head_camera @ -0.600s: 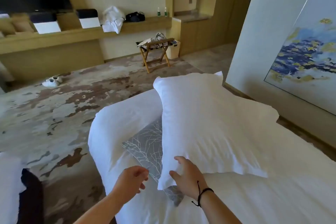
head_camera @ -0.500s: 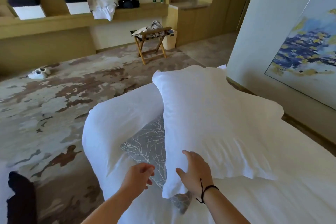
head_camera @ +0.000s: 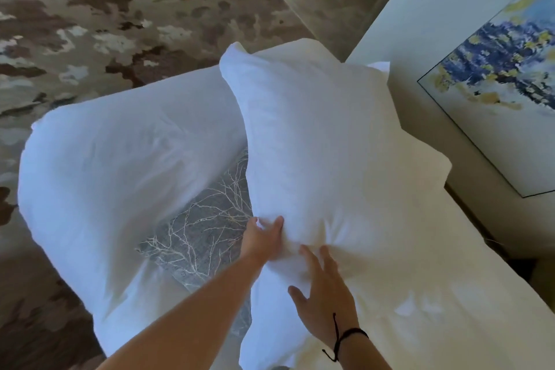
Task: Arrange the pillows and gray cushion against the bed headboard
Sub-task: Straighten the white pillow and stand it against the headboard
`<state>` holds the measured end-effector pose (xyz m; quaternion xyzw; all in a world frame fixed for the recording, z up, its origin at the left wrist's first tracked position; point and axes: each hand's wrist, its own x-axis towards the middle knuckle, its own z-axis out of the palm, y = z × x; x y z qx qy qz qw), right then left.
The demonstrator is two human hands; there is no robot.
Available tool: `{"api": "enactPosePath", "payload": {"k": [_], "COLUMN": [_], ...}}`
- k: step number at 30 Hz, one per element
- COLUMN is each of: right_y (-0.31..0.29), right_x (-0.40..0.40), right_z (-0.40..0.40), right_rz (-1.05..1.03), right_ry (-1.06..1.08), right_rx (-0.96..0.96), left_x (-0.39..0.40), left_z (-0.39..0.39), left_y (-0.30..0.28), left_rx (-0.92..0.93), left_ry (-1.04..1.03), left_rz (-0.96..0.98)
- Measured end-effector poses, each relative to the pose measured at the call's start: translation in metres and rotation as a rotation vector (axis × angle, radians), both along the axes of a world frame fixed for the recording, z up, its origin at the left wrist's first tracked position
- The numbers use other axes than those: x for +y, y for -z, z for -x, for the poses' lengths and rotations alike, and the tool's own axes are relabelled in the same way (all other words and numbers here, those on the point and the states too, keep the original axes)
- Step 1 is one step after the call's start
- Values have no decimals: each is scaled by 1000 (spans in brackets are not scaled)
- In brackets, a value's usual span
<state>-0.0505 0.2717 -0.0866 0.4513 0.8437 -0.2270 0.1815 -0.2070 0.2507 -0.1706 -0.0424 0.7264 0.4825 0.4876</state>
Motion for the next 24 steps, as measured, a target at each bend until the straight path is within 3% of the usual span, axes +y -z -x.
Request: {"api": "enactPosePath", "payload": {"k": [9,13,19,24], "right_y": [-23,-46,-106,-118], "right_x": [17,33,41,26], "right_z": [13,37,124,204], "right_rz": [-26,-81,-149,-152], "right_ry": [75,-57,-537,-1083], "right_rx": [25,25,57,-59], "left_x": [8,-2,-45,-106], "left_z": [3,8,15,29], "left_y": [14,0,-62,-94], "left_rx": [-30,105,199,432], "left_ry": [-51,-16,-96,-20], "left_rz": [-1,6,-190,-245]}}
